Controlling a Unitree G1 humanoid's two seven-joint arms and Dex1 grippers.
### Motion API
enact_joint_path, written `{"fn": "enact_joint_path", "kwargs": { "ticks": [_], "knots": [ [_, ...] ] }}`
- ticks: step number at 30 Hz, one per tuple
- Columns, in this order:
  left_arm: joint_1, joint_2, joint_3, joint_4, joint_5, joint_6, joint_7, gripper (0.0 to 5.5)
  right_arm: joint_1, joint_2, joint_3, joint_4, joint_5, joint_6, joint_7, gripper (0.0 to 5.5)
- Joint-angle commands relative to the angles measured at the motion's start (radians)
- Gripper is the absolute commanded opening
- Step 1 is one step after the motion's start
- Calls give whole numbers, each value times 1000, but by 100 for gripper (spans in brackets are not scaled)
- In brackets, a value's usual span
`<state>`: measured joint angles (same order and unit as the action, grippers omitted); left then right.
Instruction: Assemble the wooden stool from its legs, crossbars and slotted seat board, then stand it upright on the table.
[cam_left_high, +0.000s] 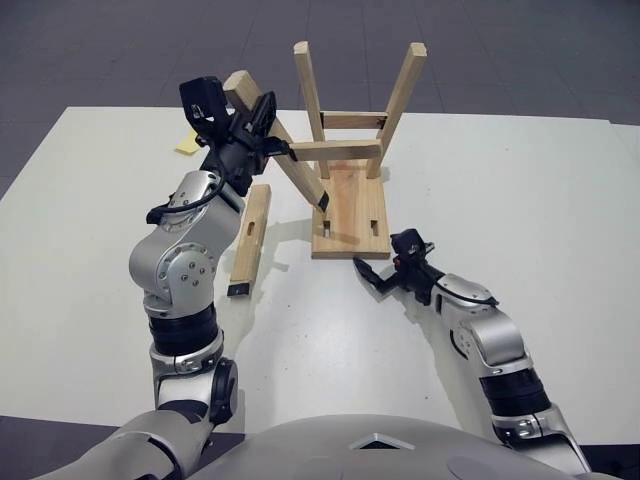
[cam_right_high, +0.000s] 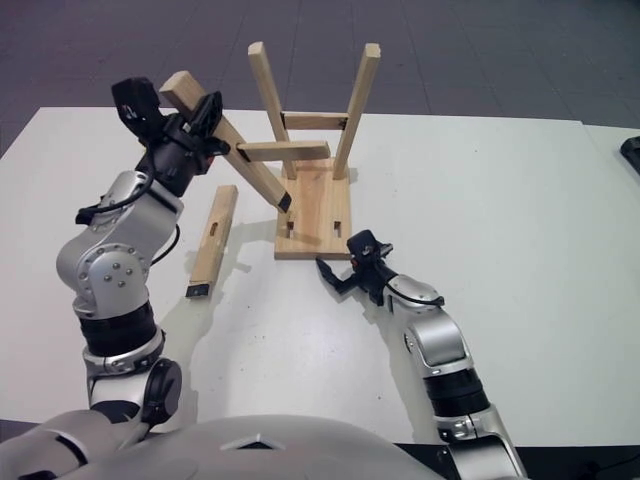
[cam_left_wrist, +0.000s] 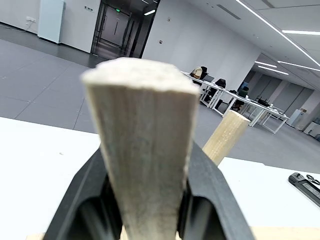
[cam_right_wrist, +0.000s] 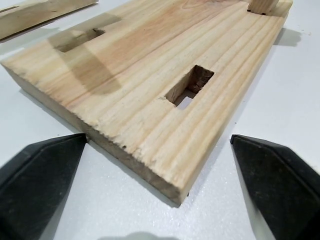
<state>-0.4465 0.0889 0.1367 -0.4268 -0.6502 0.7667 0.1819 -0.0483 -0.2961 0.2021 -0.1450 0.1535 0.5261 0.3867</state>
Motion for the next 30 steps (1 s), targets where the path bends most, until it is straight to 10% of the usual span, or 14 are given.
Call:
{"fn": "enact_joint_path", "kwargs": {
  "ticks": [1,30],
  "knots": [
    [36,-35,-32,-24,36,1,17,102,-10,35,7,-3,-11,32,-24,540],
    [124,-37,-102,16,222,0,-15,102,-8,165,-11,-24,-27,91,-148,540]
  ]
}}
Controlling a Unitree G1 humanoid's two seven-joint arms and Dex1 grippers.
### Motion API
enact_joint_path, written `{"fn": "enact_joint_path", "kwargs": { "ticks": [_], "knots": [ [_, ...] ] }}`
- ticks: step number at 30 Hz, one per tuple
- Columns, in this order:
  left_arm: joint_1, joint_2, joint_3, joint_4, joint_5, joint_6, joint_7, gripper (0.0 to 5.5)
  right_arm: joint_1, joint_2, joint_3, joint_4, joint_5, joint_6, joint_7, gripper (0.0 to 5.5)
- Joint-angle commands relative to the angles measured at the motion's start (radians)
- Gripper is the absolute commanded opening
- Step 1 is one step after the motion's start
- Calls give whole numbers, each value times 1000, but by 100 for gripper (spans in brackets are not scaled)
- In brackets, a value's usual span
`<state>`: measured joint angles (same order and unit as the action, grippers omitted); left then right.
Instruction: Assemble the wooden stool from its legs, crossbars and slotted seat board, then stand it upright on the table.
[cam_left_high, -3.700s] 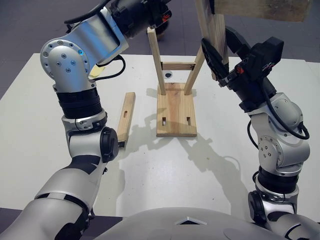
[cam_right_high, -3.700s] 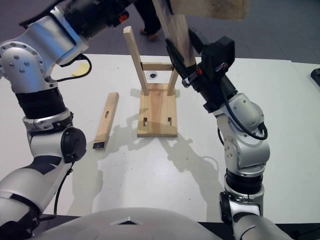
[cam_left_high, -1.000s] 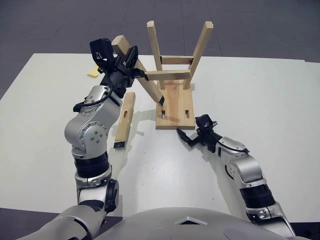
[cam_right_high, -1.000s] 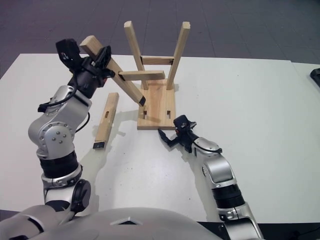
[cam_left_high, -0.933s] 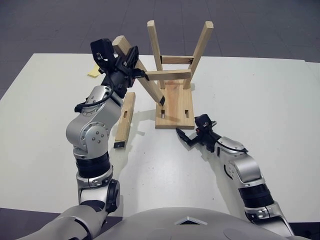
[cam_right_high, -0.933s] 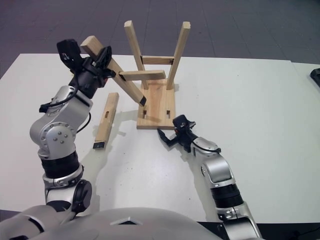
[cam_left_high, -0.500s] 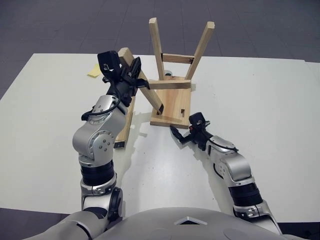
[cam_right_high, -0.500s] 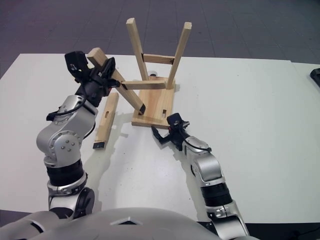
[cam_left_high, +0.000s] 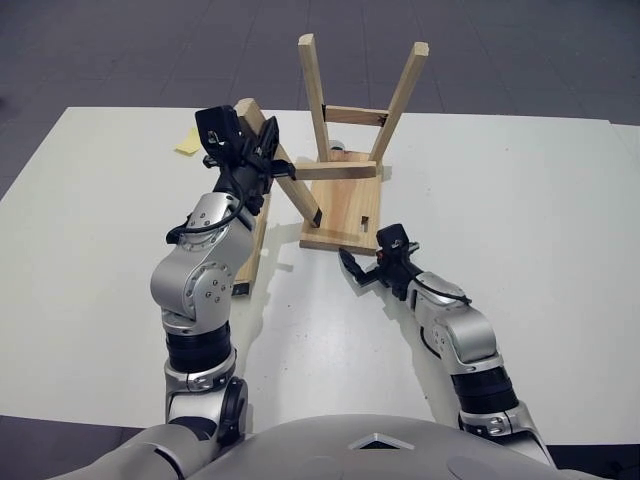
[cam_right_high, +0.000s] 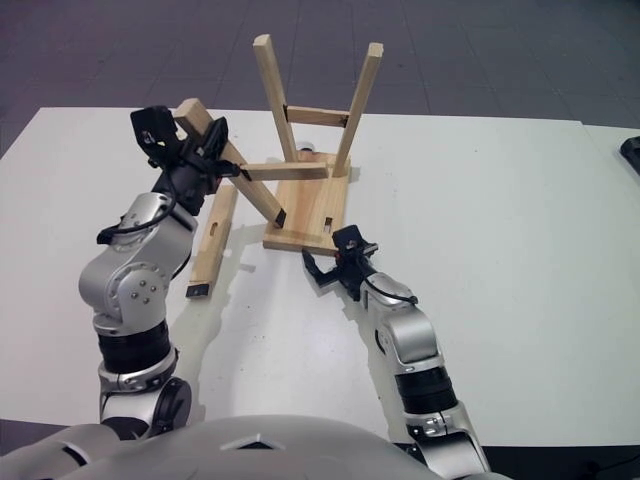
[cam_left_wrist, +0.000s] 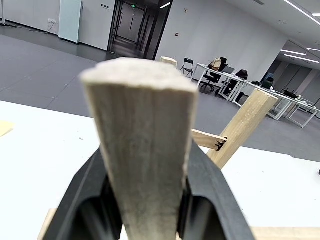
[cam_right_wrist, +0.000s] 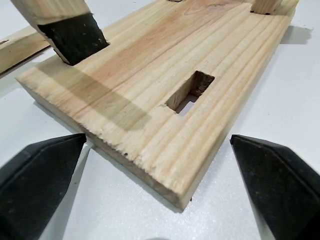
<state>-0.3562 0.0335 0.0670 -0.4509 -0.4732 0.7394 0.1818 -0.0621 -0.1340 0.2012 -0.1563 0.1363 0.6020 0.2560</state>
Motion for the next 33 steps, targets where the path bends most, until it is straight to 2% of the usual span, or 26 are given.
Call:
{"fn": "enact_joint_path", "kwargs": {
  "ticks": [1,13,20,27,33],
  "knots": [
    [39,24,-42,43,55,26,-21,102,5,3,-12,-17,-10,17,-20,540],
    [157,65,-120,107,165,-34,-82,102,7,-13,-87,-246,37,86,-31,540],
    [205,73,-156,235,217,-92,-110,102,-69,44,-93,-111,-12,55,-116,540],
    [284,129,-226,290,289,-119,-142,102,-121,67,-105,-39,-35,80,-164,540],
    [348,178,-227,362,305,-144,-169,102,-163,78,-98,9,-45,86,-169,540]
  ]
}}
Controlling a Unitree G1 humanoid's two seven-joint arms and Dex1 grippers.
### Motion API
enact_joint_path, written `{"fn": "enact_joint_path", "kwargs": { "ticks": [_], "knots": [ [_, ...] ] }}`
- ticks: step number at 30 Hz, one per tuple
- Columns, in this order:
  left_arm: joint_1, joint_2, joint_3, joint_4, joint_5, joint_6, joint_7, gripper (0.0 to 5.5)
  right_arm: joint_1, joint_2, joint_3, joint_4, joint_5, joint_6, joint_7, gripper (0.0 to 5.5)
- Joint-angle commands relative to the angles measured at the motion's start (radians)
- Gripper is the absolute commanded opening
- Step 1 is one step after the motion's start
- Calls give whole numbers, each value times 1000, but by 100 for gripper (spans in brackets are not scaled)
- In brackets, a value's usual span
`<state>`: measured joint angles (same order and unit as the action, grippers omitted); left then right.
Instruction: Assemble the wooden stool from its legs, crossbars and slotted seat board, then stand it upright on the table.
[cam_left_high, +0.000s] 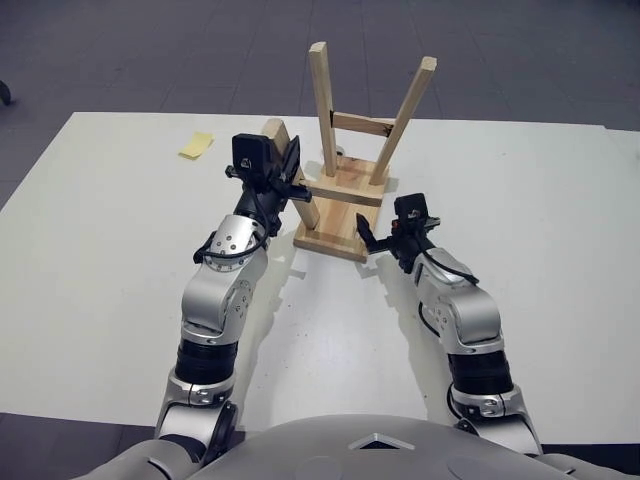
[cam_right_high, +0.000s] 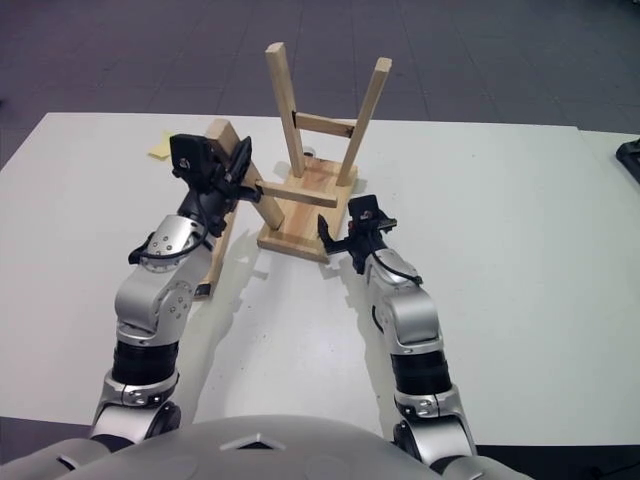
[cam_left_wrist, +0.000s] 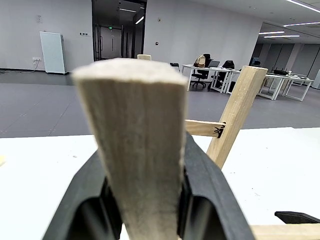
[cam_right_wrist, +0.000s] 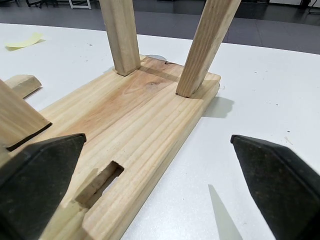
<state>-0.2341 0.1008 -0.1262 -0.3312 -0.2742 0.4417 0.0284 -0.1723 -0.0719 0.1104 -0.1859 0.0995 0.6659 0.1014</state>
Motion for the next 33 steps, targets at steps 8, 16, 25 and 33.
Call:
{"fn": "enact_joint_path", "kwargs": {
  "ticks": [8,16,25,33],
  "knots": [
    [168,122,-83,293,124,114,-51,103,-92,39,-12,116,-14,-3,-25,540],
    [42,29,-39,169,27,27,-68,103,-120,38,-8,184,-13,-48,-14,540],
    [-32,-58,41,148,-13,-12,-53,138,-143,40,7,237,-29,-99,21,540],
    [-51,-81,65,145,-4,-10,-76,251,-152,47,0,260,-33,-119,25,540]
  ]
}}
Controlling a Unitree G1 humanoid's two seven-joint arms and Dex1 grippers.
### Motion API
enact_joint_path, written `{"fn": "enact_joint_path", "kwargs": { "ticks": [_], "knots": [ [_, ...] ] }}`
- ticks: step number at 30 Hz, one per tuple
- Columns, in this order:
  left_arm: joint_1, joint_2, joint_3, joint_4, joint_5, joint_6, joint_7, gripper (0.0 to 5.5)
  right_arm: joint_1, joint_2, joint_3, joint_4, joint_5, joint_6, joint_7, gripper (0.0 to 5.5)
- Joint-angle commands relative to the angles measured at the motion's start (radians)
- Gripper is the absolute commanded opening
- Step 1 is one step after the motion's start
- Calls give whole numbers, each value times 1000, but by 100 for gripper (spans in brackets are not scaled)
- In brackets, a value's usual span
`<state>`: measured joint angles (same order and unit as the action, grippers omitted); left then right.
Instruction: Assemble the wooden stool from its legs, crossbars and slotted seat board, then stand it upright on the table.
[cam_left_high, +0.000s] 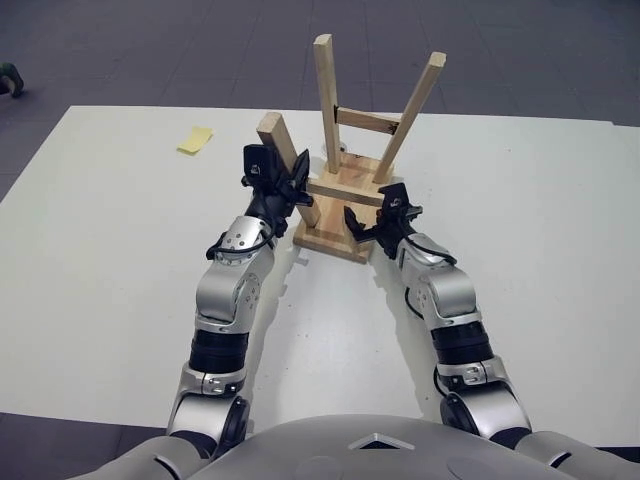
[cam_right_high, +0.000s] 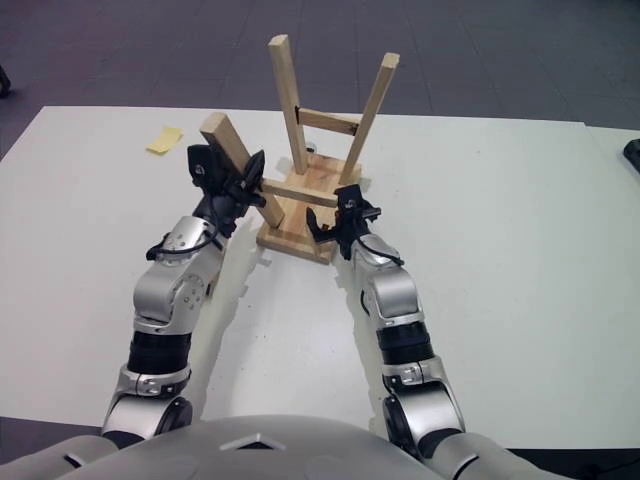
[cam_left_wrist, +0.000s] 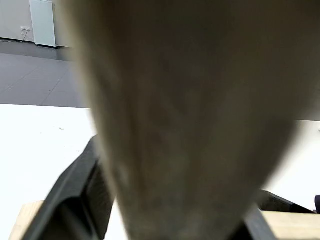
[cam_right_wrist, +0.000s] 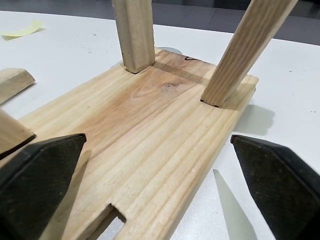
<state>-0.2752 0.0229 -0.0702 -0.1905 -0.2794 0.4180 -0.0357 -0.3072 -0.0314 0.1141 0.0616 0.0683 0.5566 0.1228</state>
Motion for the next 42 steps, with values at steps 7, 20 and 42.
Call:
{"fn": "enact_joint_path", "kwargs": {
  "ticks": [7,20,42],
  "knots": [
    [-27,-26,38,-13,-23,-9,-37,362,-15,13,-8,21,-2,-21,1,540],
    [-255,12,211,-163,-130,39,22,537,22,22,-39,-14,-1,-29,-33,540],
    [126,269,4,-21,132,300,-112,537,94,36,-20,-136,-6,23,-55,540]
  ]
}}
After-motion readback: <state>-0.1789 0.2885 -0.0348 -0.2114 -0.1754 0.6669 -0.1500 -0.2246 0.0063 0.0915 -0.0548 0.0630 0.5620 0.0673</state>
